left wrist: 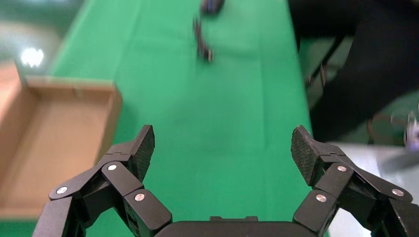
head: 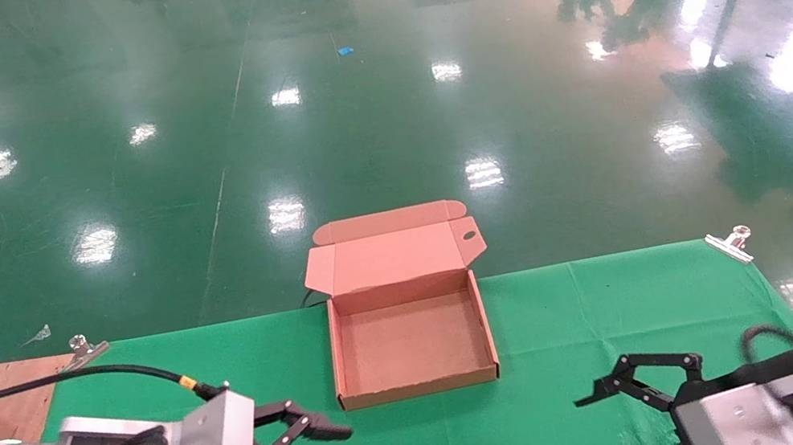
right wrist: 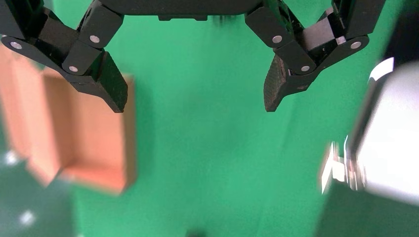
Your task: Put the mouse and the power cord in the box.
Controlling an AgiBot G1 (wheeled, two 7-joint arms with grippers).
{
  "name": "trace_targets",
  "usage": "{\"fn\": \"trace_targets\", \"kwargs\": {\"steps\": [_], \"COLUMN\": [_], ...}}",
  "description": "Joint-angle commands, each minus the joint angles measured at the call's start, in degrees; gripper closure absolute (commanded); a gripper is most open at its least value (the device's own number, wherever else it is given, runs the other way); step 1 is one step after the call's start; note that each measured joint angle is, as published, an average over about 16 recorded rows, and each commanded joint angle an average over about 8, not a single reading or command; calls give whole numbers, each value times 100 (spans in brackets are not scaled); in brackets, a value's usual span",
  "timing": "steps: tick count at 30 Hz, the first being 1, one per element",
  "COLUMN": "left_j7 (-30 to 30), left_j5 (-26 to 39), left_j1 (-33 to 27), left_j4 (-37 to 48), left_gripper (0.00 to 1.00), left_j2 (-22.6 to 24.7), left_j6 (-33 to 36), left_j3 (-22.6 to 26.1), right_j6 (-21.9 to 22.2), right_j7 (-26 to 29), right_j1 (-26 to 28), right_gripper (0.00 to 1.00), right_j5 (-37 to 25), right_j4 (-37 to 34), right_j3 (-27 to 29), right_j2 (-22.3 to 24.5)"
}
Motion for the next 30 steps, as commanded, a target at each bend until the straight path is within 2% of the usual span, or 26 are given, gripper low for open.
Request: {"fn": "trace_targets", "kwargs": {"steps": [1,7,12,17,23,30], "left_j7": [243,1075,1591,1984,2327,2656], "left_j5": [283,1243,1837,2123,2183,2162], "left_j1": [-190,-580,-709,-727,-761,-772], "left_j4": [387,1660,2567,3181,3658,3973], "left_gripper": [0,0,0,0,0,0], "left_j2": [112,453,668,818,900,969], "left_j6": [1,-368,-1199,-1909,-2170,-1990], "left_j3": [261,822,1069,1177,1197,1192], "right_j6": [57,616,1137,1655,1996,2128], "right_j7": [-343,-1253,-1939,-2462,-2796,-3087], "right_j1": [124,498,762,973,1177,1267], "right_gripper": [0,0,0,0,0,0], "right_j5": [-464,-1541,-2133,-2638,-2891,-2887], "right_j4": [-278,-1515,-2521,-3394,-4247,-4920], "right_j3": [-211,-679,-970,-1242,-1387,-1389], "right_j2": [-141,-811,-1379,-1887,-2320,-2544]}}
